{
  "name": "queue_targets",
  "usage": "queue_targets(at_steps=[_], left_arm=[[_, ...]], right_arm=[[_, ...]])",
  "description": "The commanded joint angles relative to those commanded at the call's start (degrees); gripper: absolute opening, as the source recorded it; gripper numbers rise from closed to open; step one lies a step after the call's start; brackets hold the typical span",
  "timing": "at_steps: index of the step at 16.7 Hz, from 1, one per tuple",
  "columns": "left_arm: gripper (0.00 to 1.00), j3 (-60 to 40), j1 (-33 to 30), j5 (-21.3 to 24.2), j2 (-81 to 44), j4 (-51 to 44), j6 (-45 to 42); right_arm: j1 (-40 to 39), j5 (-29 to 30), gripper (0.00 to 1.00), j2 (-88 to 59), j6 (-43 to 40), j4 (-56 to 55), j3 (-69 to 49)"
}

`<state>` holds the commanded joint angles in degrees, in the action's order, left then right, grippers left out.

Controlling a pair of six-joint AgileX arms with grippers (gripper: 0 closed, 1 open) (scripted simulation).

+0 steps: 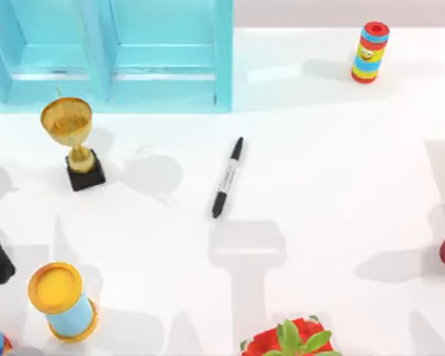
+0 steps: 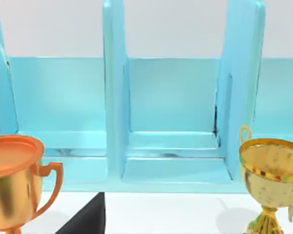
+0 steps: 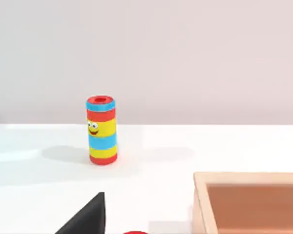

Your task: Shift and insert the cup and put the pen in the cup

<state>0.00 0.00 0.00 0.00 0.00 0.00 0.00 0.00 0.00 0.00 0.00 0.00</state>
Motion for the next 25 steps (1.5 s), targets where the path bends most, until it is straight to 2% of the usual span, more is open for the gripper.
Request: queue_targets(at_steps=[4, 8, 21, 25], left_arm=[[1.00, 0.00, 0.00, 0.00, 0.00, 0.00, 0.00], [1.00, 0.00, 0.00, 0.00, 0.00, 0.00, 0.00], [1.00, 0.00, 0.00, 0.00, 0.00, 0.00, 0.00], [1.00, 0.00, 0.00, 0.00, 0.00, 0.00, 0.00]], right_arm=[[0.57, 0.02, 1.00, -1.76, -0.55, 1.50, -1.74], [3.72, 0.07, 1.00, -12.59, -3.62, 9.95, -11.82], [21.51, 0.08, 1.00, -81.42, -21.15, 58.06, -71.47], [25.74, 0.12, 1.00, -98.53, -25.25, 69.39, -85.91]])
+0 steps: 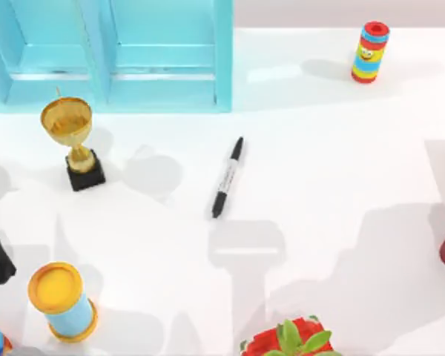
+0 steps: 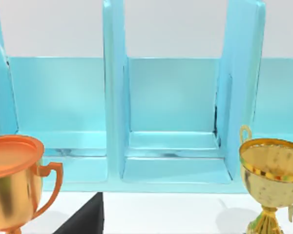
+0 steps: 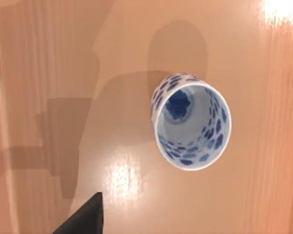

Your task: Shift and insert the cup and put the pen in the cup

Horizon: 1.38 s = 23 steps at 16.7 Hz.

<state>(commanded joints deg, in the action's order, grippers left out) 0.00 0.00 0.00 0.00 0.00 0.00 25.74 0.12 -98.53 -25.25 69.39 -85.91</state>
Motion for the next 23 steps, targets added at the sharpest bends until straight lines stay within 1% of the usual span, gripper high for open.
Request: queue_targets(at_steps=[4, 11, 14, 20, 23], left_arm=[[1.00, 0.00, 0.00, 0.00, 0.00, 0.00, 0.00], [1.00, 0.00, 0.00, 0.00, 0.00, 0.00, 0.00], [1.00, 0.00, 0.00, 0.00, 0.00, 0.00, 0.00], [1.00, 0.00, 0.00, 0.00, 0.00, 0.00, 0.00], [1.00, 0.00, 0.00, 0.00, 0.00, 0.00, 0.00]], right_arm=[[2.26, 0.00, 1.00, -8.82, -2.17, 6.09, -7.23], [2.20, 0.01, 1.00, -9.52, -2.29, 6.37, -7.58], [2.28, 0.00, 1.00, -10.33, -2.19, 2.79, -4.41], [2.29, 0.01, 1.00, -13.02, -2.16, -11.33, 6.46], [2.30, 0.02, 1.00, -13.81, -2.15, -14.91, 9.49]])
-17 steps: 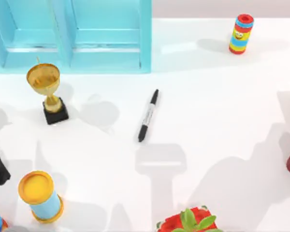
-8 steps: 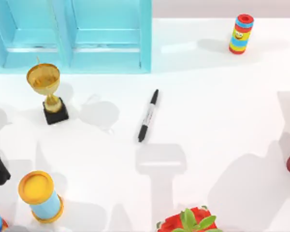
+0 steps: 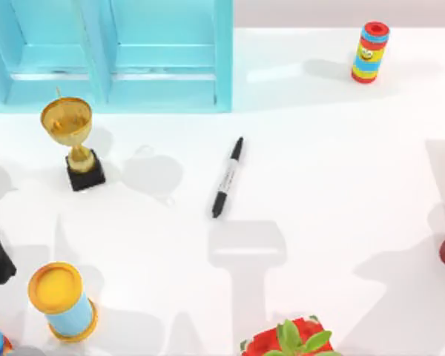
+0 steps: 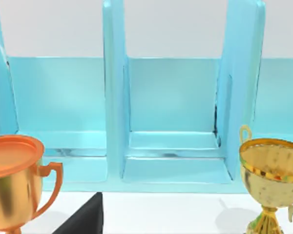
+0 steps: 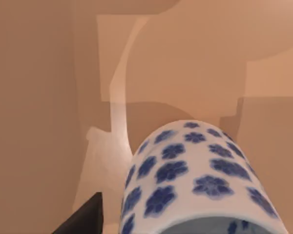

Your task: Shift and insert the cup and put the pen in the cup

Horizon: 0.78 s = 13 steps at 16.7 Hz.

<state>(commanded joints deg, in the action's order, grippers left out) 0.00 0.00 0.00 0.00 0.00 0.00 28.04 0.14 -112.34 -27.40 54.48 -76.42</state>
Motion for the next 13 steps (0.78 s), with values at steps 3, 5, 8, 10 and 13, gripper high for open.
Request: queue_targets(at_steps=[3, 5, 8, 10, 13], left_arm=[[1.00, 0.00, 0.00, 0.00, 0.00, 0.00, 0.00], [1.00, 0.00, 0.00, 0.00, 0.00, 0.00, 0.00], [1.00, 0.00, 0.00, 0.00, 0.00, 0.00, 0.00], [1.00, 0.00, 0.00, 0.00, 0.00, 0.00, 0.00], [1.00, 0.00, 0.00, 0.00, 0.00, 0.00, 0.00]], right_arm=[[0.00, 0.00, 1.00, -0.02, 0.00, -0.09, 0.07], [0.00, 0.00, 0.92, -0.02, 0.00, -0.09, 0.07], [0.00, 0.00, 0.70, -0.02, 0.00, -0.09, 0.07], [0.00, 0.00, 0.55, -0.02, 0.00, -0.09, 0.07], [0.00, 0.00, 0.32, -0.02, 0.00, -0.09, 0.07]])
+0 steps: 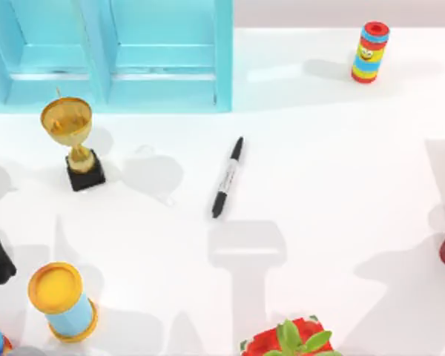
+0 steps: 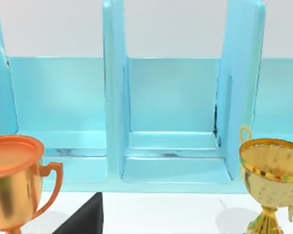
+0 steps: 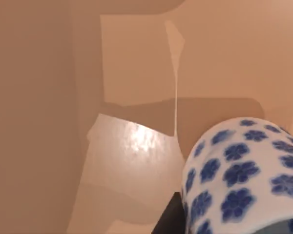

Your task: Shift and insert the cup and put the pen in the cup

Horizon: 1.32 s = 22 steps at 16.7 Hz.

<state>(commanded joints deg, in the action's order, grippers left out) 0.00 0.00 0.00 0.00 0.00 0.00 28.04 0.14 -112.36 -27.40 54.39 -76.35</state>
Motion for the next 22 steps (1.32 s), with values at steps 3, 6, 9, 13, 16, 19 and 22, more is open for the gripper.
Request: queue_targets(at_steps=[3, 6, 9, 13, 16, 19, 22], left_arm=[[1.00, 0.00, 0.00, 0.00, 0.00, 0.00, 0.00], [1.00, 0.00, 0.00, 0.00, 0.00, 0.00, 0.00], [1.00, 0.00, 0.00, 0.00, 0.00, 0.00, 0.00], [1.00, 0.00, 0.00, 0.00, 0.00, 0.00, 0.00], [1.00, 0.00, 0.00, 0.00, 0.00, 0.00, 0.00], [1.00, 0.00, 0.00, 0.00, 0.00, 0.00, 0.00], [1.00, 0.00, 0.00, 0.00, 0.00, 0.00, 0.00]], right_arm=[[0.00, 0.00, 0.10, 0.00, 0.00, 0.00, 0.00], [0.00, 0.00, 0.00, 0.00, 0.00, 0.00, 0.00], [0.00, 0.00, 0.00, 0.00, 0.00, 0.00, 0.00], [-0.03, 0.00, 0.00, 0.11, 0.07, 0.02, -0.02], [-1.94, -0.03, 0.00, 0.78, 2.05, 2.24, -1.78], [-7.47, -0.11, 0.00, 3.25, 7.66, 9.71, -6.59], [-14.74, -0.15, 0.00, 7.09, 14.91, 19.96, -12.50]])
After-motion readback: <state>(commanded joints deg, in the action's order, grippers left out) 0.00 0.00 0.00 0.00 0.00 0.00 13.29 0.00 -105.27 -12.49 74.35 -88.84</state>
